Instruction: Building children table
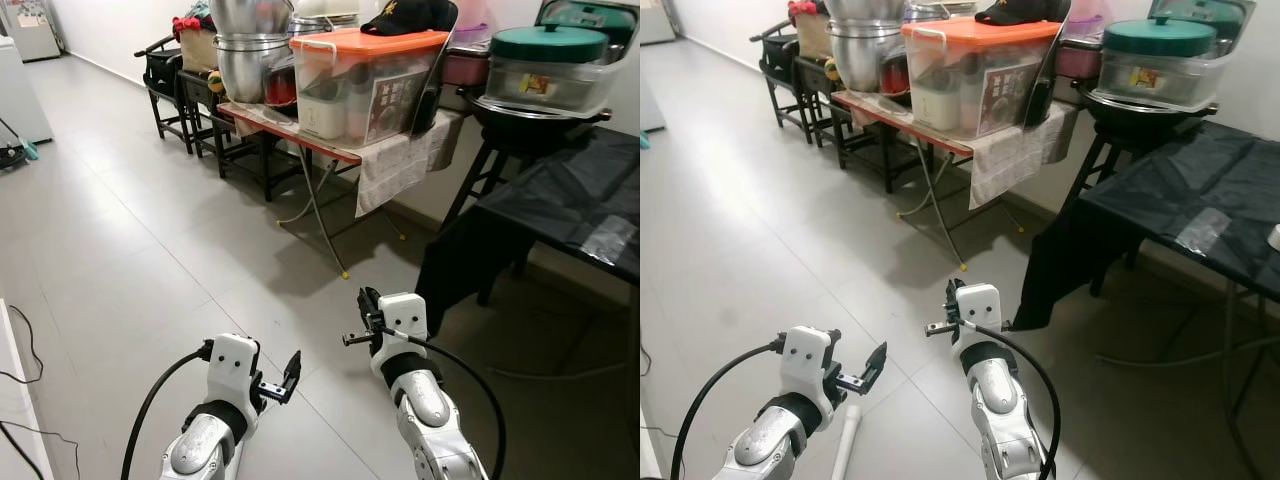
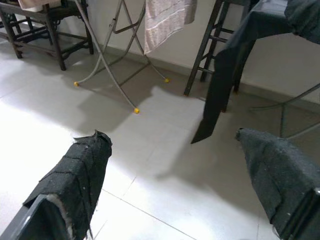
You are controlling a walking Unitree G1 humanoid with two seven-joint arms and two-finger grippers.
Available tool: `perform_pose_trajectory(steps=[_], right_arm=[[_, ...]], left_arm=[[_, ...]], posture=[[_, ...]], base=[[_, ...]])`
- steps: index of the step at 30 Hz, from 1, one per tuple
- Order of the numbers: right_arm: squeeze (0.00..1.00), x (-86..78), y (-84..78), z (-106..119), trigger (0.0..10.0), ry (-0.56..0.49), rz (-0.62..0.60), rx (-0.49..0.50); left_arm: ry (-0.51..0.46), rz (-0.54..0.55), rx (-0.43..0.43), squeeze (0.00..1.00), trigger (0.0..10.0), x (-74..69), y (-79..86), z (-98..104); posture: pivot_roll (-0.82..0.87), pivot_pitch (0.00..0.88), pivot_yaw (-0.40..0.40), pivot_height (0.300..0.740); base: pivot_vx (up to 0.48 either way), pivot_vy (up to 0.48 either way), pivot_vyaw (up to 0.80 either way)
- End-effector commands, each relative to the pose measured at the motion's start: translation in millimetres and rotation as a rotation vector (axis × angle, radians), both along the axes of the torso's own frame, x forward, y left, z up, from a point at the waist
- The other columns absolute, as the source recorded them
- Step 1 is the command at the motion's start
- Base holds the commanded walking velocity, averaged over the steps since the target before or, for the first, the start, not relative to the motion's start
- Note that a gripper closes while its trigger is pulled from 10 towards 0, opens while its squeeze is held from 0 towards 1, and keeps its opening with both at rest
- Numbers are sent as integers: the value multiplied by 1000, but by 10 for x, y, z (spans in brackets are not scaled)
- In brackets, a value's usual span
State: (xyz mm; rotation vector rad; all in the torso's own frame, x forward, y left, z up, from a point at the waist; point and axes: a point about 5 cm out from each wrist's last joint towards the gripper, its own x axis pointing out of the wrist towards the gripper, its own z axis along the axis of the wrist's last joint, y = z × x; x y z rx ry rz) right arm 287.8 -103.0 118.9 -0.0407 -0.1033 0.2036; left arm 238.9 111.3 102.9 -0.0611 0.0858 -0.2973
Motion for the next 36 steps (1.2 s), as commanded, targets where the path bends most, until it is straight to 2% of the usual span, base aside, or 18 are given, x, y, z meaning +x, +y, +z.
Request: perform_pose_trajectory(steps=[1,8,17,32,36], right_arm=[[0,-2,-4,-23,10000,11,-2,3],[0,-5,-17,-27,10000,15,-9,12],[0,-6,-11,-28,10000,15,-1,4],[0,8,-13,-34,10000,18,-3,-5],[0,13,-11,-32,10000,18,2,-3]], left_arm=[[4,-4,5,0,10000,-7,-1,-9],[10,3,0,0,10000,-7,4,-16],[19,6,-7,0,10000,-4,10,-31],[18,20,9,0,10000,13,15,-31],[12,18,15,0,10000,17,15,-30]], posture=[[158,0,-18,740],[158,0,-18,740],[157,0,-21,740],[159,0,-23,740],[161,0,-27,740]], base=[[0,0,0],[0,0,0],[0,0,-764],[0,0,0],[305,0,0]])
